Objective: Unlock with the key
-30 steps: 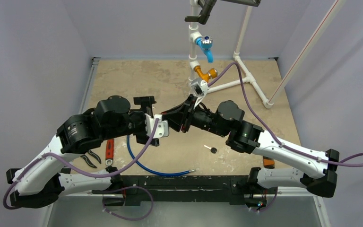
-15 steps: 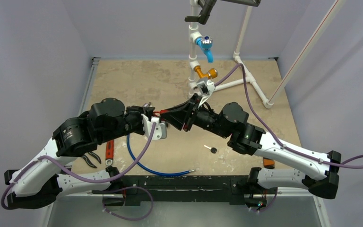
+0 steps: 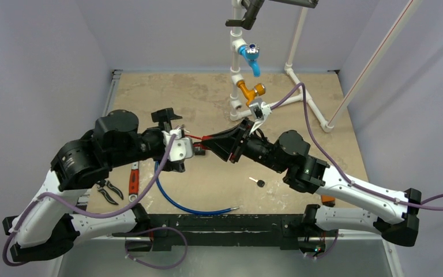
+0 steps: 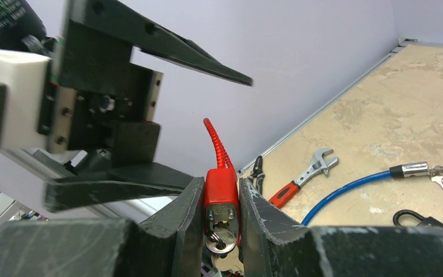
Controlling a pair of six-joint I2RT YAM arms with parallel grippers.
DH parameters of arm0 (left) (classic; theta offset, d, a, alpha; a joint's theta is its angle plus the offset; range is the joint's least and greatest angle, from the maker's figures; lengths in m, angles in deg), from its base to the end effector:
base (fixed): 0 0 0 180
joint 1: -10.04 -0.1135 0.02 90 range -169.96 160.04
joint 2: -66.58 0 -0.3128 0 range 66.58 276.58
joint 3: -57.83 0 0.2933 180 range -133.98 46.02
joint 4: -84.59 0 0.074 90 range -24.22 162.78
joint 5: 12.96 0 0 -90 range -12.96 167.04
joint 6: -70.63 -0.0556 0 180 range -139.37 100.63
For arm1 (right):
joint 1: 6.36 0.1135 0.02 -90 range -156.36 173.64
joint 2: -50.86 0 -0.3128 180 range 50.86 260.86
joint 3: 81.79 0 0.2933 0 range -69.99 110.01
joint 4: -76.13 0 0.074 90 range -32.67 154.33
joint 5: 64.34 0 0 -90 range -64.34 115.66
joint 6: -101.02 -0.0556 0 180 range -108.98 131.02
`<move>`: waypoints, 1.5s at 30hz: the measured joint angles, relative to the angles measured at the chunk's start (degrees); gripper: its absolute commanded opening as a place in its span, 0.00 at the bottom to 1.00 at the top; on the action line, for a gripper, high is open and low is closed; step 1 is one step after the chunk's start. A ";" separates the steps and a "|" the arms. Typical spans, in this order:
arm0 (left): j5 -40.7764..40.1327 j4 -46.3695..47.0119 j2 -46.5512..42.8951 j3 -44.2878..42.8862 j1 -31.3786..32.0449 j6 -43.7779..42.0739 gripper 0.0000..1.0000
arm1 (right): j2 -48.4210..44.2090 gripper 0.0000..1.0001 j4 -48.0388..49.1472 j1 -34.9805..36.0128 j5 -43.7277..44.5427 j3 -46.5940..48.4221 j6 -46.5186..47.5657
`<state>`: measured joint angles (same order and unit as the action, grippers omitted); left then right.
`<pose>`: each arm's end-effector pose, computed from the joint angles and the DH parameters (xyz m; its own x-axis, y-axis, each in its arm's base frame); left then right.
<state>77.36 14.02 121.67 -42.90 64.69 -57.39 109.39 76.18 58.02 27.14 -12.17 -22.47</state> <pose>0.0944 -0.1336 0.5251 0.3121 0.6247 -0.7158 0.7951 0.2408 0.5567 0.1188 0.2443 0.4617 -0.4217 0.3964 -0.8155 -0.7887 0.2834 0.5456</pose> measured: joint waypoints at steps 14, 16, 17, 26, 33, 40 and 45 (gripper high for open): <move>13.09 -4.46 1.01 -8.17 -2.21 0.66 0.75 | 0.35 0.00 -0.24 0.00 -2.27 0.00 0.07; 12.94 -4.98 1.95 -8.17 -1.20 -0.52 0.69 | 0.48 0.00 -0.22 0.00 -2.54 0.00 0.07; 12.94 -5.20 2.38 -8.17 -0.74 -1.09 0.67 | 0.59 0.00 -0.15 0.00 -2.62 0.00 0.07; 9.66 -5.55 4.33 -7.72 1.01 -5.57 0.15 | 1.25 0.00 0.76 0.00 -3.39 0.00 0.04; 8.41 -5.33 3.37 -6.10 1.01 -6.14 0.06 | 1.22 0.00 1.55 0.00 -3.72 0.00 0.02; 7.04 -3.89 3.26 -4.90 1.05 -5.51 0.00 | 0.70 0.00 2.86 0.00 -2.14 -0.59 0.04; 7.61 -1.64 3.17 -4.15 1.05 -3.21 0.00 | -3.30 0.00 4.11 0.22 0.83 -3.89 0.00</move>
<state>84.97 12.38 124.84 -47.05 65.74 -60.60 106.09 80.29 58.23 27.97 -16.06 -22.47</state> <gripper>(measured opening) 0.030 0.226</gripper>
